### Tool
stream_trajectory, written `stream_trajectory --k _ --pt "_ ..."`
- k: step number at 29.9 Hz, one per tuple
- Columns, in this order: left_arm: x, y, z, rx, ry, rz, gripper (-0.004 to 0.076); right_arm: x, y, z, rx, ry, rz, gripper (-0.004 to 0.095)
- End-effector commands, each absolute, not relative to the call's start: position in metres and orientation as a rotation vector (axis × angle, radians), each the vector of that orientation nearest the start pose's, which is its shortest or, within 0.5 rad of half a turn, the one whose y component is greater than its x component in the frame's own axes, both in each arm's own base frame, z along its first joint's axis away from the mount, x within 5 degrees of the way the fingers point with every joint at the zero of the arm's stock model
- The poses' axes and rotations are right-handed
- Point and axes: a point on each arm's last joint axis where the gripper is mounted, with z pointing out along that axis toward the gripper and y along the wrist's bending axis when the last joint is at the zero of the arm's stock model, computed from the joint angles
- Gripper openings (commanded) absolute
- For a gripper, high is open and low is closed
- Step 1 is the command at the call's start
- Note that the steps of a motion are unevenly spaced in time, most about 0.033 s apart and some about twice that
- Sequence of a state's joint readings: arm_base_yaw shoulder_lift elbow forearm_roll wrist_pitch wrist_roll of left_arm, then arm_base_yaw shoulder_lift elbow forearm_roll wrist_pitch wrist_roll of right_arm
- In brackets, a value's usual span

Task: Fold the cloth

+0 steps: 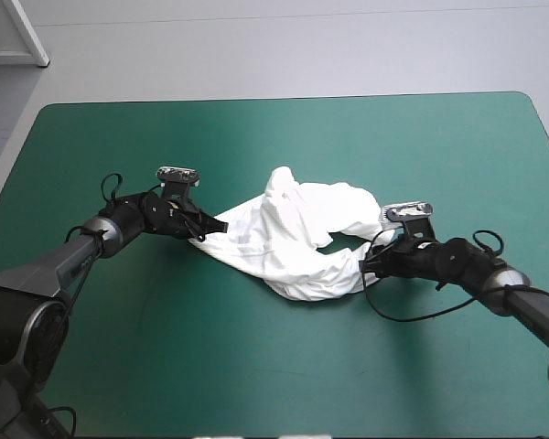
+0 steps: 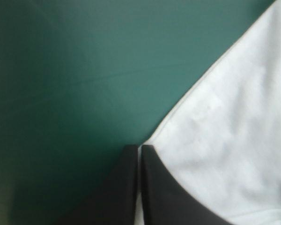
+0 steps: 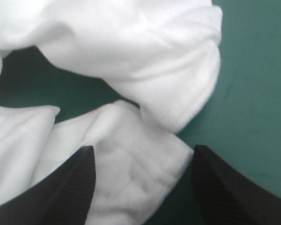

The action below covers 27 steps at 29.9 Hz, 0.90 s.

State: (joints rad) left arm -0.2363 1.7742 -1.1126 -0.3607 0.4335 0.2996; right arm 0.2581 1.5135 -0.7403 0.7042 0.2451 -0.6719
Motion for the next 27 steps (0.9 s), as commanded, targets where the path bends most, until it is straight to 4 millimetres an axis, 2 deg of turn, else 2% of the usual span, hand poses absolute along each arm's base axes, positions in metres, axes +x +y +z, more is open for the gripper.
stream_trajectory --k 1,5,10,17,20,23,27 --pt "0.35 -0.104 0.204 0.317 2.563 -0.327 -0.001 0.285 0.101 0.197 -0.45 2.375 0.268 0.0487" --pt "0.35 -0.104 0.204 0.315 2.563 -0.328 -0.001 0.286 0.11 0.174 -0.519 2.449 0.268 0.0318" --pt "0.35 -0.104 0.204 0.319 2.563 -0.324 -0.001 0.284 0.114 0.15 -0.577 2.554 0.288 -0.0022" --pt "0.35 -0.103 0.206 0.32 2.555 -0.322 -0.001 0.285 0.114 0.158 -0.574 2.531 0.29 -0.0012" --pt "0.349 -0.102 0.22 0.319 2.496 -0.311 -0.001 0.283 0.113 0.166 -0.568 2.518 0.301 -0.0012" --pt "0.342 -0.1 0.25 0.314 2.393 -0.308 -0.001 0.28 0.113 0.186 -0.573 2.497 0.308 -0.0012" --pt "0.322 -0.093 0.3 0.343 2.249 -0.281 -0.001 0.277 0.109 0.232 -0.613 2.469 0.263 -0.0012"
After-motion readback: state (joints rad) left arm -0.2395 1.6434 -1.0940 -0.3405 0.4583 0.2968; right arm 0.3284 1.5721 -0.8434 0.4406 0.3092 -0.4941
